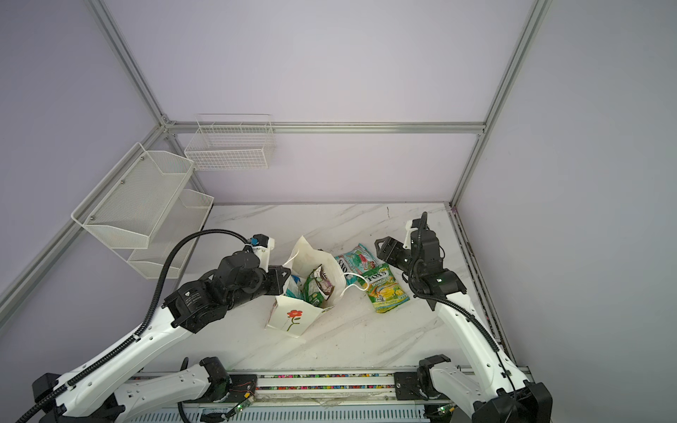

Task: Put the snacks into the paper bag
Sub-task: 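Move the open right gripper over the green Fox's Spring Tea bag, then lower the right gripper and close it on the green Spring Tea bag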

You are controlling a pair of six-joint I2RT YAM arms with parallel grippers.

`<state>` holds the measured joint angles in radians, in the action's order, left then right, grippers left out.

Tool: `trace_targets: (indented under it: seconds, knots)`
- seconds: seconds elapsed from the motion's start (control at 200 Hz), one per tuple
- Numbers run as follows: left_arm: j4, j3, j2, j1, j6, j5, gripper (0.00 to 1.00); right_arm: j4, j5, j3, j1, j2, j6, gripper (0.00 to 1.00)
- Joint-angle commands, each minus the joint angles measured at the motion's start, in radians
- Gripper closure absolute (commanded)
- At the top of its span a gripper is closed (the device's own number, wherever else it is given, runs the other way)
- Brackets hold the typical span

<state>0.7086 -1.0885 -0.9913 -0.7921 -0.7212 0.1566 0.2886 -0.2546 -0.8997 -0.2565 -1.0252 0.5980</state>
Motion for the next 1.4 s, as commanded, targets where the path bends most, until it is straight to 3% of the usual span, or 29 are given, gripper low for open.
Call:
trace_targets:
  seconds: [0.0, 0.505, 0.955, 1.395]
  knots:
    - [-0.067, -0.108, -0.004, -0.009, -0.004, -0.014, 1.00, 0.012, -0.027, 0.022, 0.021, 0.016, 0.008, 0.24]
    - [-0.084, -0.108, -0.026, -0.027, -0.009, -0.015, 1.00, 0.017, -0.051, 0.104, 0.113, 0.010, 0.016, 0.23]
    - [-0.099, -0.093, -0.029, -0.034, -0.015, -0.016, 1.00, 0.016, -0.101, 0.181, 0.255, -0.003, 0.032, 0.23]
    - [-0.115, -0.102, -0.055, -0.061, -0.020, -0.014, 1.00, -0.017, -0.174, 0.284, 0.392, -0.069, -0.035, 0.23]
